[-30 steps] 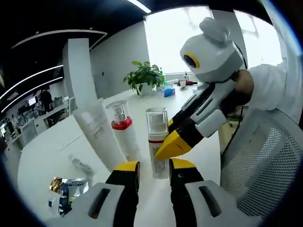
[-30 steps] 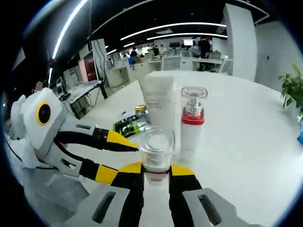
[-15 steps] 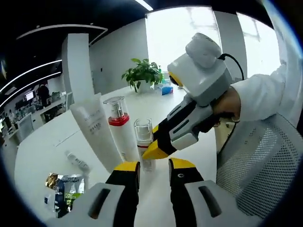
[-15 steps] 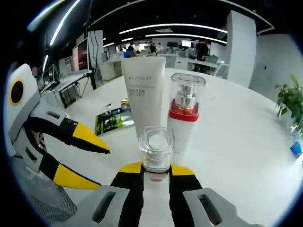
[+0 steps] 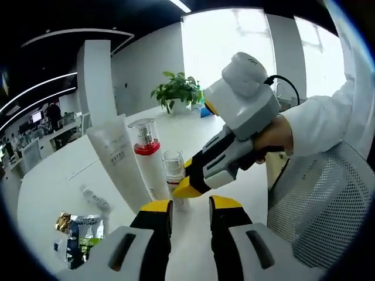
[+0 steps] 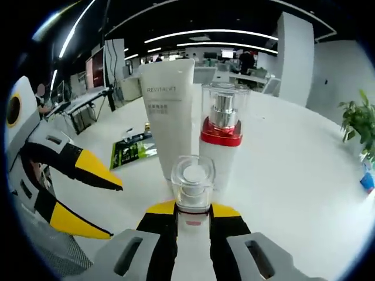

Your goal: Arrange the skincare products in the storage area until every visible bottle or jar stands upright without overlapping.

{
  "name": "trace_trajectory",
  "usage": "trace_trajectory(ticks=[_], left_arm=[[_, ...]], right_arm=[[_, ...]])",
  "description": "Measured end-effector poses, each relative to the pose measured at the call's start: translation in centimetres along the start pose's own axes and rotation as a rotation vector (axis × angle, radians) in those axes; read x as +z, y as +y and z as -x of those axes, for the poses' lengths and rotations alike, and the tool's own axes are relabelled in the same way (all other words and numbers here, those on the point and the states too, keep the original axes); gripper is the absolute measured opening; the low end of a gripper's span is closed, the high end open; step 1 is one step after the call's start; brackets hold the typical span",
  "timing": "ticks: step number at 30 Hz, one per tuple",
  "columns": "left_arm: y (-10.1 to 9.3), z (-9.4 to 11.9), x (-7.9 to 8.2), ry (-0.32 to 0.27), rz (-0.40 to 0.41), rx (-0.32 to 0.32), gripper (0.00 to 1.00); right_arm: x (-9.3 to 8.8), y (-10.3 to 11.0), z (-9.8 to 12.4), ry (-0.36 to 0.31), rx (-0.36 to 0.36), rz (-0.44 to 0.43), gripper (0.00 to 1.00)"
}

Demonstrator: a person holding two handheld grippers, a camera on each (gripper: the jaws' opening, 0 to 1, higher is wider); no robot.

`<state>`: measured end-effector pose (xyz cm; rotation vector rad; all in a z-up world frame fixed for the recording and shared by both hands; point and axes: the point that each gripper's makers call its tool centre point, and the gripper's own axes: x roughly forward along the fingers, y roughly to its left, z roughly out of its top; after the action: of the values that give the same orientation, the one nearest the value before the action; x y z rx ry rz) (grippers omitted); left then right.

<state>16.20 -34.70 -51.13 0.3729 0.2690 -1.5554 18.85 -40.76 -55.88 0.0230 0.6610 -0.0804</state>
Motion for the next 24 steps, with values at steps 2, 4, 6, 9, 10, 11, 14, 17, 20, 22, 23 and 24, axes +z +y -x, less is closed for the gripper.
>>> trace_trajectory(ticks=[2, 4, 6, 9, 10, 11, 14, 17, 20, 22, 23, 24], left_arm=[[0.0, 0.0, 0.0, 0.000, 0.001, -0.001, 0.21], [0.0, 0.0, -0.1, 0.001, 0.004, -0.002, 0.21], [0.0, 0.0, -0.1, 0.002, 0.003, -0.003, 0.21], [0.0, 0.0, -0.2, 0.004, 0.006, -0.003, 0.21], [0.0, 0.0, -0.2, 0.004, 0.006, -0.004, 0.21], [-0.1, 0.0, -0.1, 0.004, 0.006, -0.004, 0.21], [-0.1, 0.0, -0.2, 0.005, 0.008, -0.006, 0.21], [-0.1, 0.0, -0.2, 0.006, 0.007, -0.006, 0.21], [-0.2, -0.1, -0.2, 0.007, 0.008, -0.009, 0.21], [-0.3, -0.1, -0.2, 0.009, 0.007, -0.012, 0.21], [-0.4, -0.2, -0.2, 0.009, 0.008, -0.014, 0.21], [-0.4, -0.2, -0.4, 0.014, 0.012, -0.017, 0.21]], right_arm=[[0.0, 0.0, 0.0, -0.002, -0.003, 0.006, 0.12], [0.0, 0.0, 0.0, -0.005, 0.004, -0.002, 0.12], [0.0, 0.0, 0.0, -0.007, 0.008, 0.000, 0.12], [-0.1, 0.1, -0.1, -0.009, 0.018, -0.001, 0.12], [-0.5, 0.2, -0.2, 0.013, 0.025, 0.003, 0.14], [-0.9, 0.3, -0.3, 0.025, 0.028, 0.002, 0.16], [-1.0, 0.5, -0.3, 0.026, 0.040, 0.001, 0.21], [-0.9, 0.3, -0.3, 0.023, 0.034, 0.007, 0.20], [-1.8, 0.1, -0.4, 0.051, 0.037, 0.005, 0.20], [-2.3, 0.1, -0.4, 0.071, 0.041, 0.009, 0.20], [-2.4, 0.1, -0.4, 0.076, 0.043, 0.010, 0.20], [-2.5, 0.1, -0.4, 0.081, 0.045, 0.010, 0.20]])
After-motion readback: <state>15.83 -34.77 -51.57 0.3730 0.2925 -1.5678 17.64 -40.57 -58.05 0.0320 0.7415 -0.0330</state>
